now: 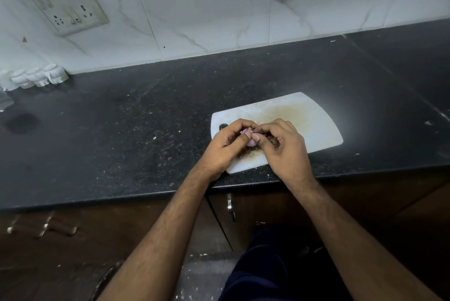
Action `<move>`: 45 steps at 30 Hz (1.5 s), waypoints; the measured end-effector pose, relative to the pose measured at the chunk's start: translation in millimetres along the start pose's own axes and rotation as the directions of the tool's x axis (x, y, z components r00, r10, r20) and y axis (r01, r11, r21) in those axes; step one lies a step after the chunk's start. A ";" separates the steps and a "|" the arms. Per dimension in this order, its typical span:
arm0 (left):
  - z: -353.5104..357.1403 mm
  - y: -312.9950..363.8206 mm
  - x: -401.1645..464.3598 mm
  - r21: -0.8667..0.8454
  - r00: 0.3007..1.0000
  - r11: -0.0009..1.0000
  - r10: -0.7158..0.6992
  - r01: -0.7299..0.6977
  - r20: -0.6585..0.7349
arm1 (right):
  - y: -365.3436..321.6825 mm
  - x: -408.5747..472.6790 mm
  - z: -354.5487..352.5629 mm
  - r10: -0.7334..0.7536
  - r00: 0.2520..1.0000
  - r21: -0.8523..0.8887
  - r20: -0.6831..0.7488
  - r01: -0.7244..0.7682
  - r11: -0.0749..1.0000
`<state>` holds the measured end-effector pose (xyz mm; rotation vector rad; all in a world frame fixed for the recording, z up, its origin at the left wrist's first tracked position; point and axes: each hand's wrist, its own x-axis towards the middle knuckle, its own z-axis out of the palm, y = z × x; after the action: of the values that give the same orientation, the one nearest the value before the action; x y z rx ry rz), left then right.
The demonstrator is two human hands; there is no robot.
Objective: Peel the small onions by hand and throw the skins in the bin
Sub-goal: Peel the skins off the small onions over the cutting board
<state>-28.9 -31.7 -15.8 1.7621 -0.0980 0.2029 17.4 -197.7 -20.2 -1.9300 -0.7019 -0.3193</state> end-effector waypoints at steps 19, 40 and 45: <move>1.4 -2.0 2.4 -0.103 0.994 0.991 -0.072 0.080 0.081 | 3.9 -0.7 8.0 -0.105 0.986 -0.391 0.128 0.148 0.909; -0.5 -1.1 2.8 -0.294 0.994 0.953 -0.097 0.079 -0.048 | 6.9 4.4 3.0 0.139 0.985 -0.042 -0.097 -0.144 0.989; 0.4 -2.8 3.6 -0.271 0.994 0.959 -0.101 0.084 -0.051 | -1.5 1.1 -2.3 0.114 0.989 0.085 -0.095 -0.106 0.991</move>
<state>-24.8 -31.3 -17.9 1.4843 0.0042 0.1697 17.6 -198.8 -17.5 -1.8556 -0.5327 -0.3113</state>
